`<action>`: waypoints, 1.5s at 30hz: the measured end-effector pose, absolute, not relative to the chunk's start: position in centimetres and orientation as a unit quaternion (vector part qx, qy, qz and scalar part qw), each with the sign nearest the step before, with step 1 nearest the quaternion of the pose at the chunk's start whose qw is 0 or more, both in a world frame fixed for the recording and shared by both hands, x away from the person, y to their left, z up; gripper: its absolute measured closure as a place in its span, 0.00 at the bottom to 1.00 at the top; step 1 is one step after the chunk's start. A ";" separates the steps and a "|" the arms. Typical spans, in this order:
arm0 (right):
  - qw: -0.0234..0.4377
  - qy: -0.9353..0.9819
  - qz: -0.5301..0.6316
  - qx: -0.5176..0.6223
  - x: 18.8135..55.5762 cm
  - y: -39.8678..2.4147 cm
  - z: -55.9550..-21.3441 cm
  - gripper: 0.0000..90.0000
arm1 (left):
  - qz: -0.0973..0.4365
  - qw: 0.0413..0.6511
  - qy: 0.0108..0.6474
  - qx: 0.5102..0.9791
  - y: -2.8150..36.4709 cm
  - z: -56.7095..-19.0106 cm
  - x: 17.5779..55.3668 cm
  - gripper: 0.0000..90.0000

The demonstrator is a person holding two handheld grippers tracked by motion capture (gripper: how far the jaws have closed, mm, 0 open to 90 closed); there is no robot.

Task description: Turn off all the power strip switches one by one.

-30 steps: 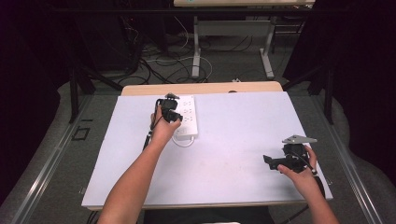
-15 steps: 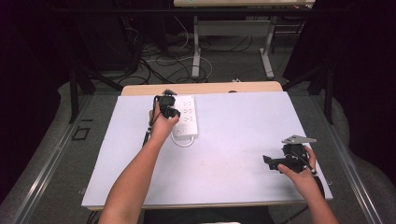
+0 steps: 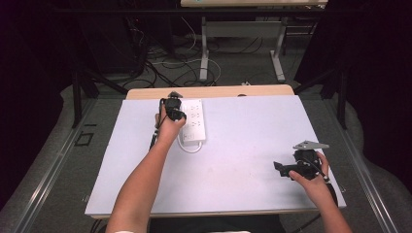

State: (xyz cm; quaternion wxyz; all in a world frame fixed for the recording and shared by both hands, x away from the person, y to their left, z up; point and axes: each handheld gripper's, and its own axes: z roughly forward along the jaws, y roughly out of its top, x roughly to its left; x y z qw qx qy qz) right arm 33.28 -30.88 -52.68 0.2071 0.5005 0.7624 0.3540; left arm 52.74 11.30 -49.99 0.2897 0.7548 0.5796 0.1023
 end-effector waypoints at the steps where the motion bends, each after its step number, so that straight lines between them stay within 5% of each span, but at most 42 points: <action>1: 0.208 0.763 0.354 0.499 33.3 -30.9 -52.7 0.01 | 0.098 0.290 0.582 0.753 11.3 -50.0 52.8 1.00; 45: 0.209 0.767 0.346 0.498 33.3 -30.8 -53.0 0.01 | 0.103 0.274 0.574 0.765 11.4 -51.9 54.1 1.00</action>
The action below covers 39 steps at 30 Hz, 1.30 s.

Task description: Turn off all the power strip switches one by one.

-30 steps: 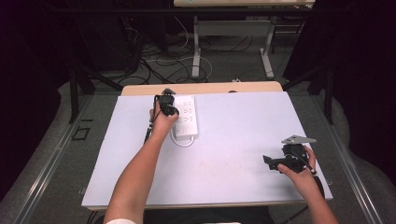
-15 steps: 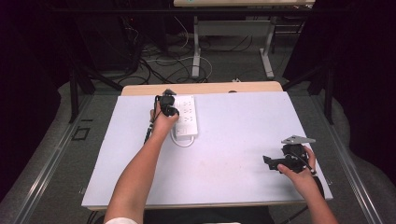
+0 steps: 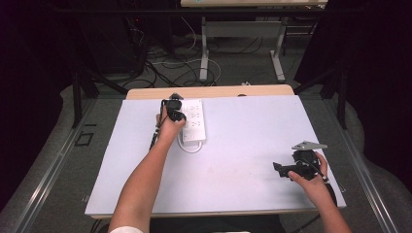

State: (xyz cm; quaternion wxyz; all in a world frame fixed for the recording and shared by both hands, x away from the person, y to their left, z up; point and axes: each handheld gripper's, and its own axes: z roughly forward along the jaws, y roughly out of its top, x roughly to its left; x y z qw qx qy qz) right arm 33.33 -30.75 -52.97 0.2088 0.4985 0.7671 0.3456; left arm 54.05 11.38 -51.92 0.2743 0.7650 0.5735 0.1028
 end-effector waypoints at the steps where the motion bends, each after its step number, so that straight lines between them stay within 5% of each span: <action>1: 0.209 0.767 0.346 0.498 33.3 -30.7 -53.0 0.01 | 0.103 0.273 0.574 0.765 11.3 -51.9 54.1 1.00; 39: 0.209 0.762 0.346 0.505 33.5 -30.7 -53.0 0.01 | 0.115 0.275 0.564 0.770 11.5 -50.5 56.5 1.00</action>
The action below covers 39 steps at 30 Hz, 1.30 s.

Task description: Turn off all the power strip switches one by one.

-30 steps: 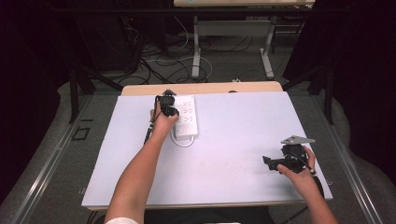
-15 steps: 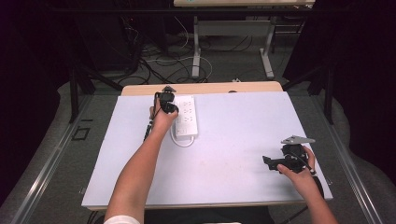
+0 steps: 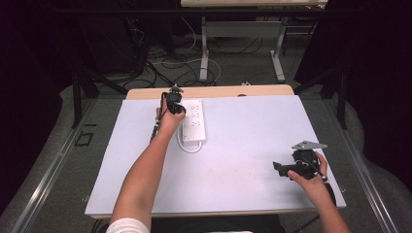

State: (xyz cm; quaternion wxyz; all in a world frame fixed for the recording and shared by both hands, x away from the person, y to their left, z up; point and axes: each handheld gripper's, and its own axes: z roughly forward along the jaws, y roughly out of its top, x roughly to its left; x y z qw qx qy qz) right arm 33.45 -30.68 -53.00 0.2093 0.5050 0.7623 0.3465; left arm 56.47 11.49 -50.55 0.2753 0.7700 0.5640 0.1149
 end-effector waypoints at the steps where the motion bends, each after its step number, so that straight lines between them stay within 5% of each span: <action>1: 0.208 0.762 0.346 0.506 33.4 -30.6 -53.0 0.01 | 0.115 0.275 0.563 0.771 11.5 -50.5 56.6 1.00; 39: 0.206 0.760 0.346 0.509 33.3 -31.0 -53.2 0.01 | 0.133 0.277 0.539 0.784 11.5 -51.9 57.8 1.00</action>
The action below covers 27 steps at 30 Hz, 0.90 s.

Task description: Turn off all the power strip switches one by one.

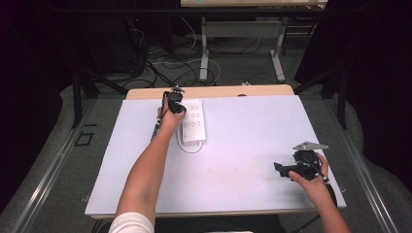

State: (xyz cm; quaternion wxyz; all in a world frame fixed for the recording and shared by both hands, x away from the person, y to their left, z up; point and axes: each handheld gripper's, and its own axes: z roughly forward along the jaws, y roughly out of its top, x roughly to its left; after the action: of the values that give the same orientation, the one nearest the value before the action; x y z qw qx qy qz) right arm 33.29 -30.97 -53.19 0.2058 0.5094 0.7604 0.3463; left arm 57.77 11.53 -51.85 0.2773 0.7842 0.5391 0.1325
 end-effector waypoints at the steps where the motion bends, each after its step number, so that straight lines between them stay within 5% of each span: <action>1: 0.206 0.761 0.346 0.509 33.3 -31.0 -53.2 0.01 | 0.133 0.280 0.540 0.783 11.6 -51.9 57.8 1.00; 27: 0.207 0.761 0.346 0.509 33.3 -31.0 -53.2 0.01 | 0.136 0.277 0.544 0.780 11.5 -52.1 57.8 1.00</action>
State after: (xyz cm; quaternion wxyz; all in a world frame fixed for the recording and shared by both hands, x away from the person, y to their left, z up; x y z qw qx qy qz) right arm 33.25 -30.97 -53.20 0.2066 0.5088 0.7607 0.3460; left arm 57.84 11.49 -52.13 0.2766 0.7801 0.5444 0.1361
